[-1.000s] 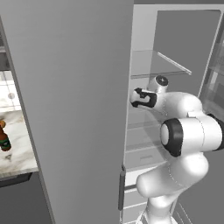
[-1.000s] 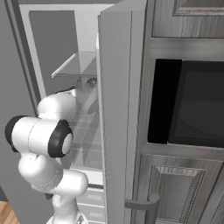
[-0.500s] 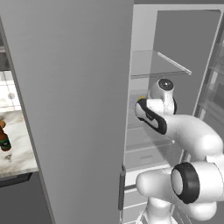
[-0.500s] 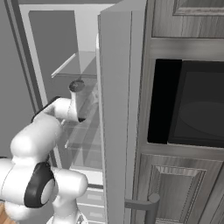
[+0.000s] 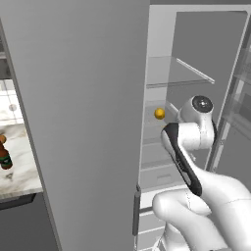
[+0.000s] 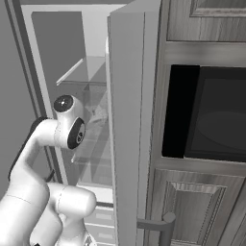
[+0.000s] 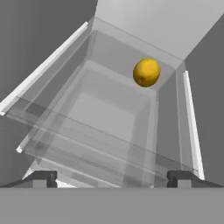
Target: Place the beer on the top shelf of the fridge to keep it out of children's reach, and place the lemon and apple on lower shelves for easy access.
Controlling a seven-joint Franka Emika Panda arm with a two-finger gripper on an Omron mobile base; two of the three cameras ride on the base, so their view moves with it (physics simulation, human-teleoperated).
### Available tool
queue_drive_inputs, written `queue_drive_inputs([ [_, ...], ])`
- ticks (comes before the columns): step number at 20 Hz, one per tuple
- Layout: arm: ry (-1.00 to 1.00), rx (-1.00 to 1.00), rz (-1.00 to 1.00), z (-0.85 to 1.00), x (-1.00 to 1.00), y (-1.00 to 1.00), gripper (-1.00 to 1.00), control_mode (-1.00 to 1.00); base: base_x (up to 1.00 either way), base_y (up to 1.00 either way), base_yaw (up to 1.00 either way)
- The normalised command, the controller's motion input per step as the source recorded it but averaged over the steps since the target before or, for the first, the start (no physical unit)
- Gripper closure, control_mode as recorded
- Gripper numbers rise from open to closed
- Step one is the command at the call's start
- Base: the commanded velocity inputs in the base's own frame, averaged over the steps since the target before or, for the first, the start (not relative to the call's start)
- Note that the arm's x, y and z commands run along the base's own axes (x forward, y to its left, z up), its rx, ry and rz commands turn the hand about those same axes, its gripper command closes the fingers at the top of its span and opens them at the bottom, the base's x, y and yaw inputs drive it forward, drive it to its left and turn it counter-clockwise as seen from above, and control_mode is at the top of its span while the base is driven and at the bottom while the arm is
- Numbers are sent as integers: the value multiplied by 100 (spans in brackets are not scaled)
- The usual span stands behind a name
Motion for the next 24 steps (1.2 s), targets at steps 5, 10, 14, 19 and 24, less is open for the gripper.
queue_drive_inputs([
  [5,-2,-1,0,22,-100,0,-100,-100,0,0,0],
  [10,-7,0,0,24,-99,0,-100,-100,0,0,0],
  [14,-4,0,0,38,-83,0,-100,-100,0,0,0],
  [19,-3,0,0,40,-71,0,-100,-100,0,0,0],
  [24,-1,-1,0,17,-28,6,-100,100,-44,27,1],
])
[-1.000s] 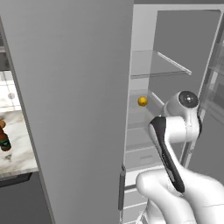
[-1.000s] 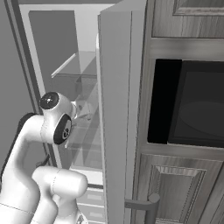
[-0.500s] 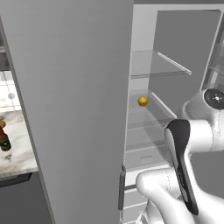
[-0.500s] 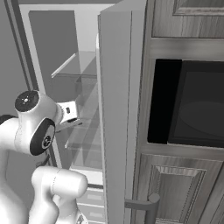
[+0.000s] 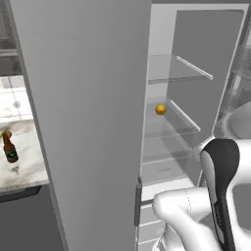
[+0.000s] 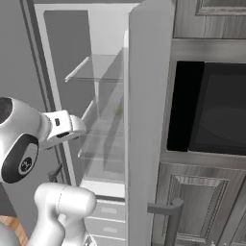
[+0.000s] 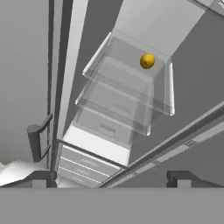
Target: Place the beer on the top shelf of the fridge to keep it out of children's reach, and place the lemon and apple on lower shelves for easy access.
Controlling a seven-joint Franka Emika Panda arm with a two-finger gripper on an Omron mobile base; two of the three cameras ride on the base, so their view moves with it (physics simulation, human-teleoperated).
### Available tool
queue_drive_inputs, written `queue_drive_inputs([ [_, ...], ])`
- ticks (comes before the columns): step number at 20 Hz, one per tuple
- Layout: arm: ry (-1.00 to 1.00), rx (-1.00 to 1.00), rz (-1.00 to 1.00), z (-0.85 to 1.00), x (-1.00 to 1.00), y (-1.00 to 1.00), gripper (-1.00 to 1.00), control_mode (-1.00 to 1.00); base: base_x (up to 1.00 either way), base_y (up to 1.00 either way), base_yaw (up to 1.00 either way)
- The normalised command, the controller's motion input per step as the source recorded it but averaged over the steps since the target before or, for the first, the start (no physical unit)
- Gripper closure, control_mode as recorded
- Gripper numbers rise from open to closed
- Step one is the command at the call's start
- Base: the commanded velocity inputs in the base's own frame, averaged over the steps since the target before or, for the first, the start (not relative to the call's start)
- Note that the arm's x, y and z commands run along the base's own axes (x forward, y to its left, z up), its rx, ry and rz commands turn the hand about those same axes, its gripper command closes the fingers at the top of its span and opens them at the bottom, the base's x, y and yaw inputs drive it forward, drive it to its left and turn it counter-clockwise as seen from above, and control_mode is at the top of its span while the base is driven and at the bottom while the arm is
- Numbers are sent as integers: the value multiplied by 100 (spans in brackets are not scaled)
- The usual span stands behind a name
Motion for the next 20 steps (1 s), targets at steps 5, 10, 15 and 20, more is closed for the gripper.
queue_drive_inputs([
  [5,0,0,0,0,0,0,-100,100,-70,85,7],
  [10,0,0,0,0,0,0,-100,100,-42,100,18],
  [15,0,0,0,0,0,0,-100,100,4,100,23],
  [20,0,0,0,0,0,0,-100,100,57,91,8],
])
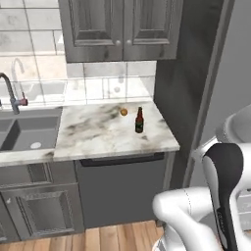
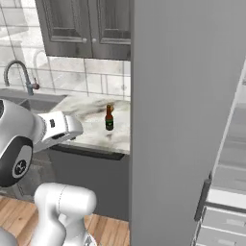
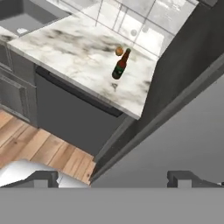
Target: Place the beer on the top shelf of the fridge to keep it out of children's reach, and place the lemon and apple on lower shelves for easy access.
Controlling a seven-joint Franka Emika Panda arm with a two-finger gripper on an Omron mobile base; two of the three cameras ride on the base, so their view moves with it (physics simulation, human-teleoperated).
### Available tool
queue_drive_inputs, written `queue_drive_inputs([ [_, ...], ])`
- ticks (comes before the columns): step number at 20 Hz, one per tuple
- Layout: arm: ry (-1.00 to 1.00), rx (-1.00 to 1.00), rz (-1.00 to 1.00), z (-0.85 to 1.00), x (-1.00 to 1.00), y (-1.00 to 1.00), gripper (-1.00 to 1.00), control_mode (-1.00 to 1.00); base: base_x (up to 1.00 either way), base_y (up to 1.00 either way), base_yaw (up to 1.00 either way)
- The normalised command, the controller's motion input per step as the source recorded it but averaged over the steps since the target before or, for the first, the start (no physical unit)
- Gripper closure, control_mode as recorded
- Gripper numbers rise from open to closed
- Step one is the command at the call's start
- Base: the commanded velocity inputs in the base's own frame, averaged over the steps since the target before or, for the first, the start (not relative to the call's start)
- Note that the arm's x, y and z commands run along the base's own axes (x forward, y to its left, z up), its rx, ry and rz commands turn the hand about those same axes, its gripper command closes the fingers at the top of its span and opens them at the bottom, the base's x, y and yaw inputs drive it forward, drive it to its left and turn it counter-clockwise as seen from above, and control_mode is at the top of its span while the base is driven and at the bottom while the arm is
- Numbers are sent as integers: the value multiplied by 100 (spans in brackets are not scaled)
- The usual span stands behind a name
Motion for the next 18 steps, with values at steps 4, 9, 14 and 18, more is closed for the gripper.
queue_drive_inputs([
  [4,0,0,0,0,0,0,-100,100,73,57,0],
  [9,0,0,0,0,0,0,-100,100,60,24,-16],
  [14,0,0,0,0,0,0,-100,100,46,22,-26],
  [18,0,0,0,0,0,0,-100,100,27,45,-31],
])
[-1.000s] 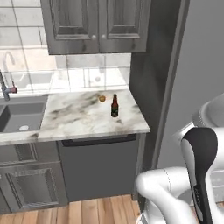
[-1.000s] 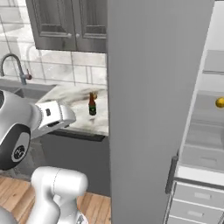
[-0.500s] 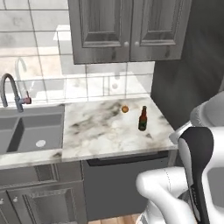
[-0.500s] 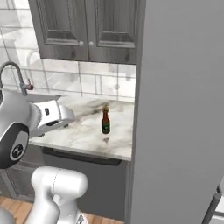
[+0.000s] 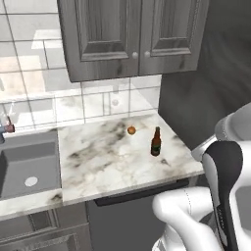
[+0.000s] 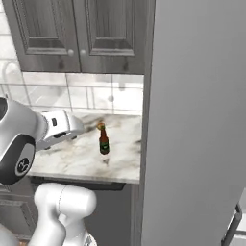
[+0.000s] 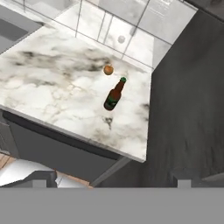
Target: Place the beer on the top shelf of the fridge to keep it out of children's reach, and place the lemon and apple on lower shelves for easy access.
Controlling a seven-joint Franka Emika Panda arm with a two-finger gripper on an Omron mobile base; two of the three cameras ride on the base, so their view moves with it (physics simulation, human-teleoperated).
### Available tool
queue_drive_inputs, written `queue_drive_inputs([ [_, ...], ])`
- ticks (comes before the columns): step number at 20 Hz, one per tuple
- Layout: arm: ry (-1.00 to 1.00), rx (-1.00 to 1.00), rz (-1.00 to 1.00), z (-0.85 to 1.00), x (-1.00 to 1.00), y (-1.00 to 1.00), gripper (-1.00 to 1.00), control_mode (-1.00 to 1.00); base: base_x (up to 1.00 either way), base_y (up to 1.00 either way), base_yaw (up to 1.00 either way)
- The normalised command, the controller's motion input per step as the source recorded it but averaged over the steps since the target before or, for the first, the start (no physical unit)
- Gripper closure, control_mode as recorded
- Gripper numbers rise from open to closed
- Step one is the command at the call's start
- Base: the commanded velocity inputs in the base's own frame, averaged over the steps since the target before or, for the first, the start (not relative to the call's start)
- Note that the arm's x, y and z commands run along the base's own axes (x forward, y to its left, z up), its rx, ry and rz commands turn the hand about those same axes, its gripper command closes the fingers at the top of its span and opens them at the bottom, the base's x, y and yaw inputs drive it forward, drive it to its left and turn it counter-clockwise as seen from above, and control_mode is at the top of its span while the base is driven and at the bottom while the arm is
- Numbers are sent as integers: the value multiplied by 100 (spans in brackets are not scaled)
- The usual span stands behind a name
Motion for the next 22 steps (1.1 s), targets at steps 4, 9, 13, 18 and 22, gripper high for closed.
queue_drive_inputs([
  [4,0,0,0,0,0,0,-100,100,21,56,-32],
  [9,0,0,0,0,0,0,-100,100,24,57,-32],
  [13,0,0,0,0,0,0,-100,100,42,40,-28],
  [18,-3,0,-24,-40,48,19,-100,-100,0,0,0],
  [22,-5,2,-27,-49,29,0,-100,-100,0,0,0],
])
